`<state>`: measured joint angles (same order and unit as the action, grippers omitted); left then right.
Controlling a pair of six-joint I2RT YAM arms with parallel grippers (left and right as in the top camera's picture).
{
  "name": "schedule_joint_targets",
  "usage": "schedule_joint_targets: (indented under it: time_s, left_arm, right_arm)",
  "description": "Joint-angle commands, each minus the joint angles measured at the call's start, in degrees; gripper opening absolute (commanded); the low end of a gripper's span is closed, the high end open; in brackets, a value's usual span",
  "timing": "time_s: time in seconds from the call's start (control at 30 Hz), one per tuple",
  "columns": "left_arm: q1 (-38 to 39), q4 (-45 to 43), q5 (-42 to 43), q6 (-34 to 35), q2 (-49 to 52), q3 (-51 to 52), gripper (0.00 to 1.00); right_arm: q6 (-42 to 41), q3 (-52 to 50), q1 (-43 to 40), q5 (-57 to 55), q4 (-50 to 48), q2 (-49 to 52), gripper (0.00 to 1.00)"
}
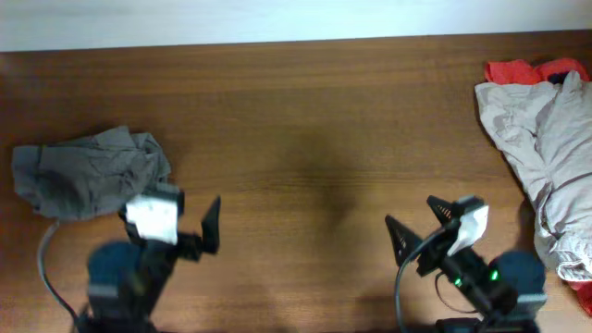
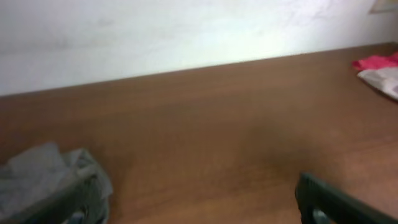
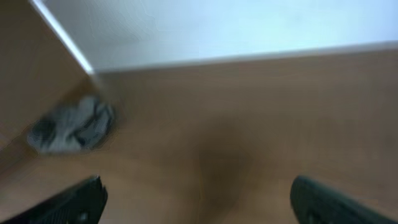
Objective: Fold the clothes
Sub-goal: 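Reach the right gripper to the beige shorts pile and grasp them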
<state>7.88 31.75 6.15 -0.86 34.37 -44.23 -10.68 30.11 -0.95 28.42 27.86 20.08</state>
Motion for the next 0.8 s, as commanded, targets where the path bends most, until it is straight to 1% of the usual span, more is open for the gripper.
schedule_joint_targets:
  time_s: [0.0, 0.1, 0.13, 0.2, 0.3, 0.33, 0.4, 0.53, 0.67, 0.77]
  left_arm:
    - [0.2, 6.2, 0.7, 0.9, 12.3, -13.6, 0.99]
    - [0.2, 14.6, 5.4, 1.1, 20.9, -23.3, 0.99]
    - [0.2, 16.5, 7.7, 1.7, 23.3, -25.3, 0.99]
    - [0.2, 17.8, 10.2, 1.7, 26.4, -26.7, 0.99]
    - [0.2, 16.7, 12.1, 1.7, 30.0, -27.0, 0.99]
    - [0.2, 16.3, 12.0, 1.7, 31.0, -27.0, 0.99]
    - [0.2, 15.6, 11.7, 2.8, 33.4, -27.0, 0.99]
    - [0.2, 16.3, 11.7, 3.9, 38.6, -28.1, 0.99]
    - [0.3, 18.1, 11.8, 3.9, 43.9, -30.4, 0.99]
    - [0.3, 18.7, 12.1, 3.9, 45.3, -31.0, 0.99]
  right_arm:
    - [-1.6, 11.9, -0.2, -1.8, 4.7, 9.9, 0.99]
    - [-1.9, 20.8, -0.2, -1.3, 9.7, 17.7, 0.99]
    - [-2.0, 23.2, -0.2, 0.9, 11.9, 20.3, 0.99]
    - [-1.7, 25.8, -0.2, 2.0, 16.5, 23.5, 0.99]
    - [-2.1, 27.8, -0.3, 0.7, 18.8, 27.7, 0.99]
    - [-3.5, 28.5, -0.3, -1.7, 19.6, 29.0, 0.99]
    - [-8.5, 31.0, -0.8, -10.8, 23.1, 32.2, 0.99]
    - [-12.9, 38.2, -4.0, -25.3, 32.1, 40.3, 0.99]
    - [-15.7, 48.2, -11.5, -37.1, 42.6, 51.3, 0.99]
    - [-17.0, 52.5, -18.3, -39.5, 47.3, 57.2, 0.99]
